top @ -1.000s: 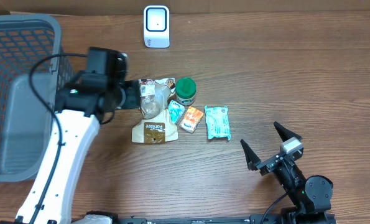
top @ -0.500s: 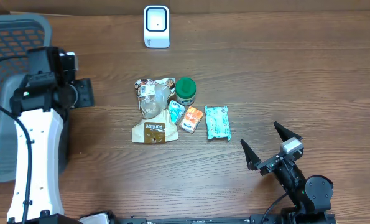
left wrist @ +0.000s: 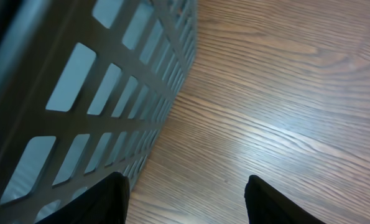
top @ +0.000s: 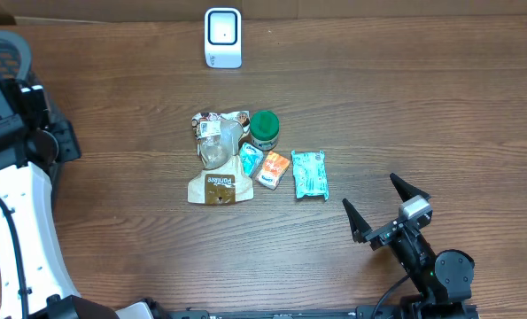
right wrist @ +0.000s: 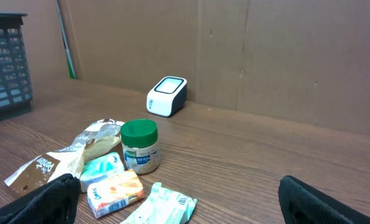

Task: Scan the item barcode
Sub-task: 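Withdraw the left gripper back beside the basket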

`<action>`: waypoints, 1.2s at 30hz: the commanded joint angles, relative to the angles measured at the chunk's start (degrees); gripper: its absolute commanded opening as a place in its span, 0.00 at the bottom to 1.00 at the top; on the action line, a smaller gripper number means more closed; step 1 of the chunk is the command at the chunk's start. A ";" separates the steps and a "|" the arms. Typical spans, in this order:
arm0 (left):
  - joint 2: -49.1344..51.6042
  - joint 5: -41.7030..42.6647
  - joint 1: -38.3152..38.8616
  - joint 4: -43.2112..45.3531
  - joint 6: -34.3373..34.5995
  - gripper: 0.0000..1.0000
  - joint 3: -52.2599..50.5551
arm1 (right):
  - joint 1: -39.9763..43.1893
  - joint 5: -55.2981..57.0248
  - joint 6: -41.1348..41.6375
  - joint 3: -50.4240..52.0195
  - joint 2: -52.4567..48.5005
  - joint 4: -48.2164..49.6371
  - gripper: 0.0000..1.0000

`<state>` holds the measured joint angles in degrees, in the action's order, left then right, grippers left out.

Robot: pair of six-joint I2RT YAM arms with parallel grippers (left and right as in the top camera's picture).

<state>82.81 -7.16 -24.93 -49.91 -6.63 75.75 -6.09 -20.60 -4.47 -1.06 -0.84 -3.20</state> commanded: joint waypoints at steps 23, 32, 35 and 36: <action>7.82 -0.94 -1.53 16.52 -12.26 0.63 0.52 | -0.33 -0.04 0.13 0.61 0.68 0.13 1.00; 7.02 0.39 -0.63 18.25 -12.90 0.65 0.72 | -0.33 -0.04 0.13 0.61 0.68 0.11 1.00; 5.07 5.40 1.22 18.18 -12.79 0.65 0.94 | -0.33 -0.04 0.13 0.61 0.68 0.13 1.00; 4.33 6.84 1.92 18.01 -12.44 0.66 0.94 | -0.33 -0.04 0.13 0.61 0.68 0.11 1.00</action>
<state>90.13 -5.82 -25.21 -32.05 -18.26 75.75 -6.09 -20.58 -4.49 -1.06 -0.84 -3.18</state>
